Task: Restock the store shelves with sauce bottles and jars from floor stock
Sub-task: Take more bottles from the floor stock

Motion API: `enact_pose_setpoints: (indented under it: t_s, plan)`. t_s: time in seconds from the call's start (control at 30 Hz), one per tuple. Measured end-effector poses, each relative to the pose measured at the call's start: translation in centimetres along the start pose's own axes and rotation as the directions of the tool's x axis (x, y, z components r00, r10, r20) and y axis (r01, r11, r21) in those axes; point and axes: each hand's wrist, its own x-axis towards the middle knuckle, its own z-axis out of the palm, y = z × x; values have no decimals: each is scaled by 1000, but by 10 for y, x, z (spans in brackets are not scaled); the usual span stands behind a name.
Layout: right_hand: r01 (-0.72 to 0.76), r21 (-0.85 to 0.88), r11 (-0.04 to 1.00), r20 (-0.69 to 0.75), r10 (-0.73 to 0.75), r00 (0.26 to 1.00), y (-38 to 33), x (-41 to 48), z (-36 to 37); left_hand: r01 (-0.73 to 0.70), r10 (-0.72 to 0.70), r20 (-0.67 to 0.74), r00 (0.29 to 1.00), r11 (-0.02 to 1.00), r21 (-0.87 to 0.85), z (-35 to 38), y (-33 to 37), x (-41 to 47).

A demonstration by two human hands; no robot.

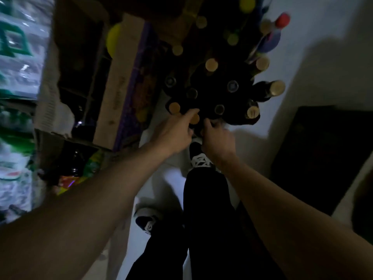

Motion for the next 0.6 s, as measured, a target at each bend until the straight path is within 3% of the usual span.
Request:
enact_pose_setpoints:
  t_s: [0.17, 0.27, 0.4, 0.6]
  plan:
    - [147, -36, 988, -73, -149, 986, 14, 2, 12, -7, -2, 48, 999, 983, 184, 28, 3, 36]
    - [190, -64, 980, -77, -194, 978, 14, 4, 14, -32, 36, -13, 999, 966, 258, 33, 3, 46]
    - [206, -74, 976, -92, -212, 973, 11, 7, 12, -85, 133, -103, 986, 924, 373, 34, -7, 44]
    - [177, -100, 979, -79, -185, 980, 15, -13, 5, -161, 204, -50, 978, 882, 444, 32, -12, 11]
